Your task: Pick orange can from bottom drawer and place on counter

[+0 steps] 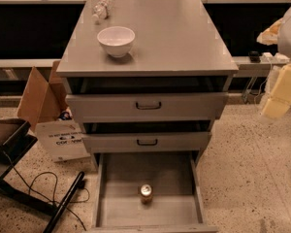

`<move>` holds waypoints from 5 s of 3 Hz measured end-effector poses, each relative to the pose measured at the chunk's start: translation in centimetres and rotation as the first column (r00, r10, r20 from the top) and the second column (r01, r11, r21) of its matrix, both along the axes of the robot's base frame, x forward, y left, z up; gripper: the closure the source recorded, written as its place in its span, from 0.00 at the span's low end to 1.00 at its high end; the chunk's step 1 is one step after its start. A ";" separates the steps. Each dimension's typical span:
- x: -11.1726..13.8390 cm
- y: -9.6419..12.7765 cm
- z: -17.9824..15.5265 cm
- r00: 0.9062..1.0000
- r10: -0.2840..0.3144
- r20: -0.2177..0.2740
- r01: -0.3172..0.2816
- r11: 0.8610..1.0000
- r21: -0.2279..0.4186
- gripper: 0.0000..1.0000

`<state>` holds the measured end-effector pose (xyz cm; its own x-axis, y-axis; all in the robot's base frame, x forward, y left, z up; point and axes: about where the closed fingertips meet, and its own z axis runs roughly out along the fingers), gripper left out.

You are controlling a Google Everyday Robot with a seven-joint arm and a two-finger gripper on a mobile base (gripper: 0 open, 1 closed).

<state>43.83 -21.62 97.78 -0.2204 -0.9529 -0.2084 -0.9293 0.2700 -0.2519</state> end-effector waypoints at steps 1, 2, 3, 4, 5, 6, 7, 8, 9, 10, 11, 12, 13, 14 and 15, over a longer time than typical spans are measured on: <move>0.0 0.0 0.0 1.000 0.000 0.000 0.000 1.000 0.000 0.00; 0.6 -1.3 2.7 0.999 -0.021 0.042 0.024 0.998 -0.064 0.00; 0.7 -3.7 -1.3 0.998 -0.053 0.017 0.052 0.998 0.019 0.00; 0.2 -4.5 -6.4 0.998 -0.054 0.028 0.048 0.982 0.184 0.00; 0.1 -4.7 -9.8 0.995 -0.047 0.088 0.016 0.944 0.329 0.00; 0.6 -4.6 -11.8 0.986 -0.031 0.161 -0.043 0.898 0.437 0.00; 1.6 -3.6 -13.5 0.976 0.013 0.219 -0.126 0.850 0.512 0.00; 1.6 -3.6 -13.6 0.976 0.013 0.219 -0.126 0.849 0.513 0.00; 1.8 -1.7 -18.3 0.982 0.028 0.188 -0.132 0.810 0.571 0.00; 1.6 1.0 -26.3 0.988 0.022 0.155 -0.123 0.726 0.676 0.00; 1.4 3.4 -34.5 0.990 0.014 0.143 -0.117 0.658 0.744 0.00; 1.3 5.3 -41.0 0.990 0.007 0.143 -0.118 0.610 0.784 0.00; 1.7 7.5 -47.3 0.992 -0.006 0.125 -0.101 0.556 0.825 0.00; 1.7 7.5 -47.3 0.992 -0.006 0.125 -0.101 0.556 0.825 0.00; 3.3 8.6 -50.3 0.991 0.002 0.137 -0.115 0.555 0.824 0.00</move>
Offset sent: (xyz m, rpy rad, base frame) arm 0.0052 -0.0201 0.0700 -0.1495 -0.0803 -0.0477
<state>47.14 -13.00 47.48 -0.0929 -0.3557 -0.9300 -0.9328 0.3576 -0.0437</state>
